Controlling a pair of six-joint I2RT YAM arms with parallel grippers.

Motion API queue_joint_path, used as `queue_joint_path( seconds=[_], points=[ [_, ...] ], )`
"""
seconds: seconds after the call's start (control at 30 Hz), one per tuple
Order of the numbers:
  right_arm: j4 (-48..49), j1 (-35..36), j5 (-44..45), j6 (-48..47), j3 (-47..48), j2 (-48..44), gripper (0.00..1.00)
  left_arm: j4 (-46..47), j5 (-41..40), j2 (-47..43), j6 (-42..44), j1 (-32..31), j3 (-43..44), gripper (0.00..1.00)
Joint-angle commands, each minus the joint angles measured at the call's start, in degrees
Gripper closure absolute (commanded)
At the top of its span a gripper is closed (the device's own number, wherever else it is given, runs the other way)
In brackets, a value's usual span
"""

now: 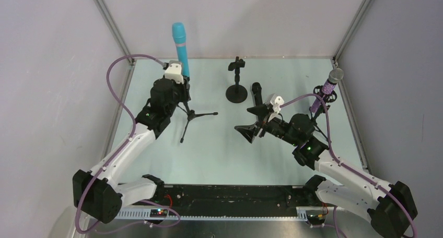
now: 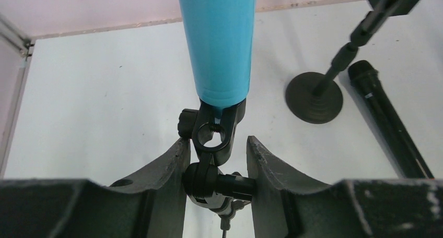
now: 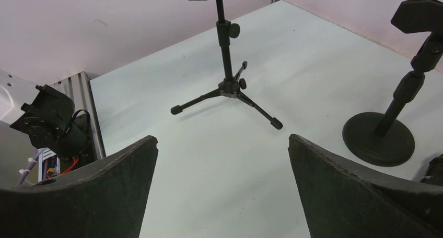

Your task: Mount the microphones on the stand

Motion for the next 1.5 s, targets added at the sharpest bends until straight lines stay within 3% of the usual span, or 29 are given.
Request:
queue_joint_path(
  seconds=[0.0, 0.4, 0.97, 1.17, 1.3, 1.4, 1.47],
  points=[
    [0.14, -0.35, 0.53, 0.46, -0.08, -0.86, 0.00, 7.22, -1.96, -0.94, 1.43, 2.84, -0.05, 1.00],
    [-0.36, -0.71, 0.33, 0.48, -0.08, -0.70, 0.01, 12.81, -3.50, -0.97, 1.15, 9.50, -5.87, 1.00],
    [0.46, -0.92, 0.51, 1.21, -0.35, 0.23, 0.01, 17.48, -4.33, 3.22, 1.35, 9.79, -10.58, 1.00],
    [1.17, -0.97, 0.37, 1.18, -0.35, 0.43, 0.00, 17.48, -1.94, 2.35, 1.51, 9.74, -11.60, 0.80],
    [1.33, -1.07, 0.24, 1.29, -0.35, 0.46, 0.01, 17.42, 0.05, 1.21, 1.59, 9.79, -12.20, 0.61],
    [1.34, -1.11, 0.11, 1.25, -0.35, 0.38, 0.00, 17.39, 0.72, 0.32, 1.65, 9.79, -12.52, 0.40],
    [1.39, -1.07, 0.12, 1.25, -0.35, 0.29, 0.01, 17.20, 0.70, -0.24, 1.32, 9.78, -12.64, 0.33]
  ],
)
